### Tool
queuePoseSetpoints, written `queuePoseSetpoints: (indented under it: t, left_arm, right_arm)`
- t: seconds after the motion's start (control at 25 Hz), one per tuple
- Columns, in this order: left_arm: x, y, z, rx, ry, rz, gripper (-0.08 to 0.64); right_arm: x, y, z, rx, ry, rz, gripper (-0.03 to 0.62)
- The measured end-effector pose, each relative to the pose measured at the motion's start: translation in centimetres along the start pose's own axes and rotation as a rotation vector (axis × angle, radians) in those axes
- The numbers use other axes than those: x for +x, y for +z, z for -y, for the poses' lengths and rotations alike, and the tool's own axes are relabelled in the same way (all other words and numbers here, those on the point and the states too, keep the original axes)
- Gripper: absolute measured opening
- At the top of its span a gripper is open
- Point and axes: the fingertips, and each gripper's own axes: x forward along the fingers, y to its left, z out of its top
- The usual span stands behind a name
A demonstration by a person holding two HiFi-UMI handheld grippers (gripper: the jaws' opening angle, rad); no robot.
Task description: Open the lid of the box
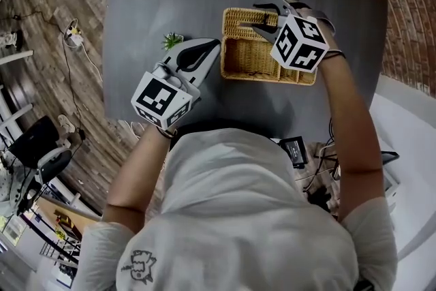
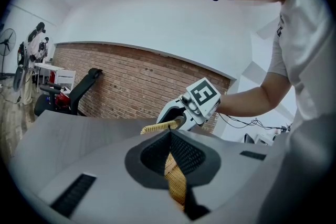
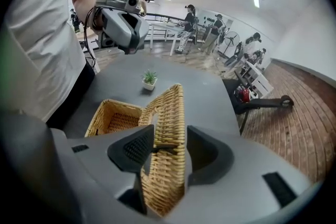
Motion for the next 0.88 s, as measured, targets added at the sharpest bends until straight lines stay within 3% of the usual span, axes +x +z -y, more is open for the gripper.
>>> queuePoseSetpoints:
  t: [0.32, 0.88]
  left_arm:
    - [0.6, -0.3, -0.8, -0.012, 0.004, -0.006, 0.011]
    - [0.6, -0.8, -1.2, -0.026, 0.002, -0.017, 0.011]
  right_arm:
    - [2.5, -1.9, 1.2, 0.028, -0.014, -0.037, 0.219]
    - [7.2, -4.6, 3.7, 0.191, 0.044, -0.054, 0.290]
